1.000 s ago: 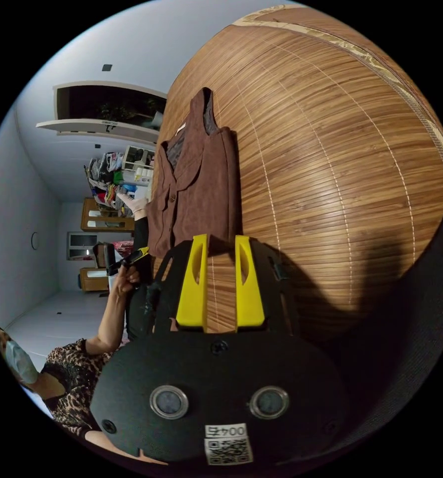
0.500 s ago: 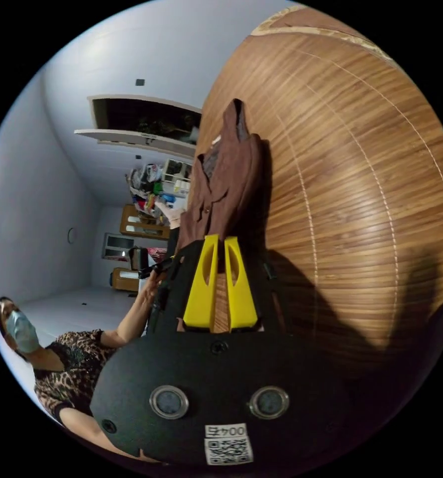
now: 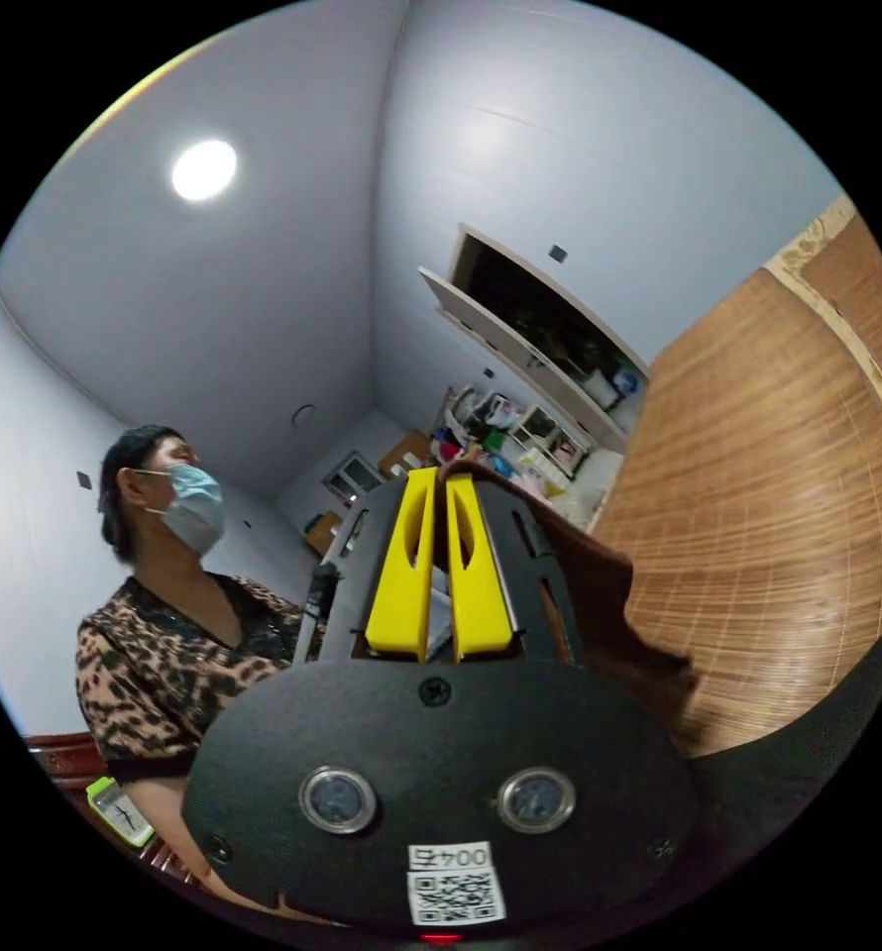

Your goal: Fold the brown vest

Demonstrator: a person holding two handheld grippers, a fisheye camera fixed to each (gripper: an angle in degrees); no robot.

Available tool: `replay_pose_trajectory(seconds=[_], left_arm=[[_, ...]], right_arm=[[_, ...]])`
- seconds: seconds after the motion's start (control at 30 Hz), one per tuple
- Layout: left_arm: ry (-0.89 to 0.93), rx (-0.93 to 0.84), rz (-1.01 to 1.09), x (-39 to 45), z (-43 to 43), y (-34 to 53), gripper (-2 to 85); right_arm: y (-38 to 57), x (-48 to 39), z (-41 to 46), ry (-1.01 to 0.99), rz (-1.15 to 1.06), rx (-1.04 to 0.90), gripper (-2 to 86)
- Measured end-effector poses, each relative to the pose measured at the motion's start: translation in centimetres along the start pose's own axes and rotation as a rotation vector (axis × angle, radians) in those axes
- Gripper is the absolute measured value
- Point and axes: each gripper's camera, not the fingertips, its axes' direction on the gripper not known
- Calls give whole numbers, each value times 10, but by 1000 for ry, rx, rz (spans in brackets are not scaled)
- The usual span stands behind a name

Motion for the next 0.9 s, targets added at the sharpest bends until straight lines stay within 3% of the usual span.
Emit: replay_pose_trajectory(seconds=[0.17, 0.3, 0.57, 0.77, 0.9], left_arm=[[-62, -5, -69, -6, 5, 0, 27], [-26, -18, -184, -48, 30, -31, 25], [-205, -69, 52, -7, 76, -106, 25], [-401, -198, -113, -95, 117, -61, 25], [-513, -326, -364, -182, 136, 9, 25]], right_arm=[[-13, -26, 23, 83, 24, -22, 13], [-32, 22, 48, 127, 226, 21, 12], [-88, -5, 98, 367, 63, -23, 17], [-32, 80, 134, 514, 255, -144, 30], [43, 166, 151, 603, 543, -237, 45]])
